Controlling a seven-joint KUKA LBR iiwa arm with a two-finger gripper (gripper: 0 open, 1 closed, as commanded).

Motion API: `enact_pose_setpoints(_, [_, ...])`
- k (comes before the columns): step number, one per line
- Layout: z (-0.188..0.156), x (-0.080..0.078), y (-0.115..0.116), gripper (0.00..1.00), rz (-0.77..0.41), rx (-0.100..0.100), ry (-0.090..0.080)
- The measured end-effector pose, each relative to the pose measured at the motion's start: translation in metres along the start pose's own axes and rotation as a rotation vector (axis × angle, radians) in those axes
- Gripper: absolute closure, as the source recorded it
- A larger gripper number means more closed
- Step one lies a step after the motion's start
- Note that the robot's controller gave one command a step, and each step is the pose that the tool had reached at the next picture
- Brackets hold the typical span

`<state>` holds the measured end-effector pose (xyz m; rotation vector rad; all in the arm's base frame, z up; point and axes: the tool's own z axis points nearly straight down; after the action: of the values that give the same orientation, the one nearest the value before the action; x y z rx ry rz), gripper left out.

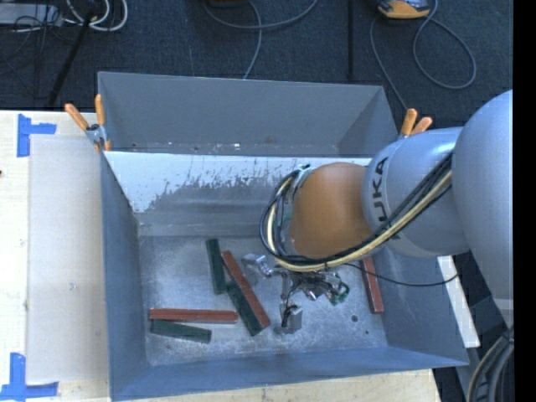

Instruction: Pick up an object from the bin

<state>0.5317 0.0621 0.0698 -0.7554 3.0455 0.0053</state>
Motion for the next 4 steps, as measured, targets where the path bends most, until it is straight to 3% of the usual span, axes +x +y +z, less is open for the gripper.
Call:
enact_pose_setpoints(1, [-0.009,-0.02,0.119,0.0,-0.2,0.0,0.002])
enact_pose_setpoints(2, [-0.032,-0.014,0.13,0.0,-0.647,0.0,0.003])
enact_pose_setpoints(3, [-0.052,-0.035,0.189,0.0,-0.743,-0.002,0.001])
enact_pose_setpoints(4, [0.001,-0.034,0.167,0.0,-1.282,-0.003,0.006])
